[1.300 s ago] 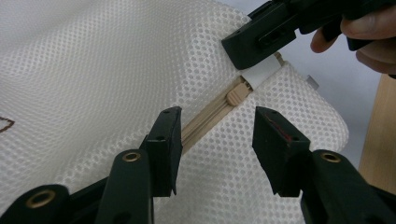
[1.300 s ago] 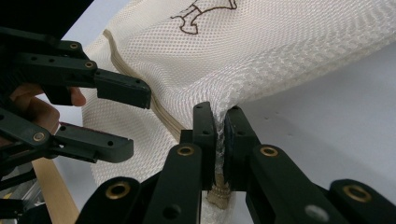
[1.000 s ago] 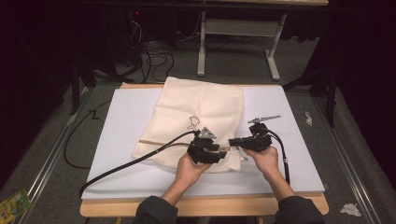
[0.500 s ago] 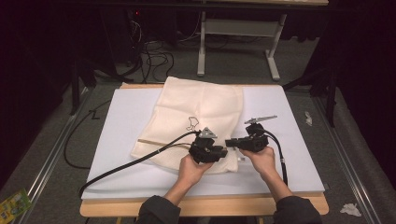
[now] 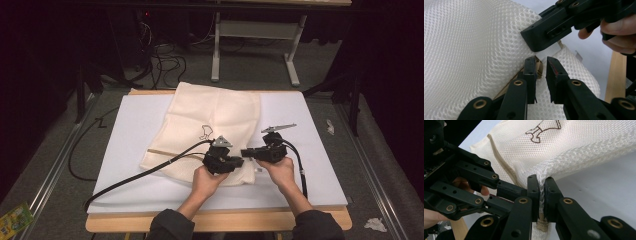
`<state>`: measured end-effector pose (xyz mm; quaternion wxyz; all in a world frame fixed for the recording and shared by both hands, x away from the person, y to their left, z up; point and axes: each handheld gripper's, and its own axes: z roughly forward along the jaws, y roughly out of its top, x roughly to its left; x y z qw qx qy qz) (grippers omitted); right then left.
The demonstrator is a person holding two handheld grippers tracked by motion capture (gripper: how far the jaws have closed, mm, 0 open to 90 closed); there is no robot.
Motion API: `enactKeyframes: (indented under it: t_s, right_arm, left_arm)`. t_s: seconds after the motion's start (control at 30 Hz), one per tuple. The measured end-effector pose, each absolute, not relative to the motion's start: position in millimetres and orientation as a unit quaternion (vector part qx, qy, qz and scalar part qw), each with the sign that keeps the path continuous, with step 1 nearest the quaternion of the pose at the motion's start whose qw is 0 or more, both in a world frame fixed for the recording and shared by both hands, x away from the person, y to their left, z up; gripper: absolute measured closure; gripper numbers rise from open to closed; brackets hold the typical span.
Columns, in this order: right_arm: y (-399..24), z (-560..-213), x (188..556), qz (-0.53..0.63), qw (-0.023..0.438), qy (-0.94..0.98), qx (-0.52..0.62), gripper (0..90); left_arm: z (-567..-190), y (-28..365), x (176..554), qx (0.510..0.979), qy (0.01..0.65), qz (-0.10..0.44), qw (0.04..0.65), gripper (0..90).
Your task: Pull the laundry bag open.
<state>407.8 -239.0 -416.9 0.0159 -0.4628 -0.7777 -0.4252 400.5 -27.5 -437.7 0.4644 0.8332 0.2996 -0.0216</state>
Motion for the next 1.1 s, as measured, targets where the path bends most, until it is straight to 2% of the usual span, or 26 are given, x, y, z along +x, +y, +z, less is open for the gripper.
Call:
enactKeyframes:
  t_s: [0.2, 1.1]
  right_arm:
    - [-238.4, -417.7, 407.6, -0.424, 0.016, -0.779, -0.462, 86.5]
    - [-241.8, -416.2, 406.3, -0.422, 0.017, -0.784, -0.454, 81.4]
  left_arm:
    - [-440.9, -28.3, 399.8, 0.837, 0.297, -0.023, 0.458, 86.3]
    - [-435.2, -26.7, 400.6, 0.831, 0.303, -0.015, 0.466, 87.4]
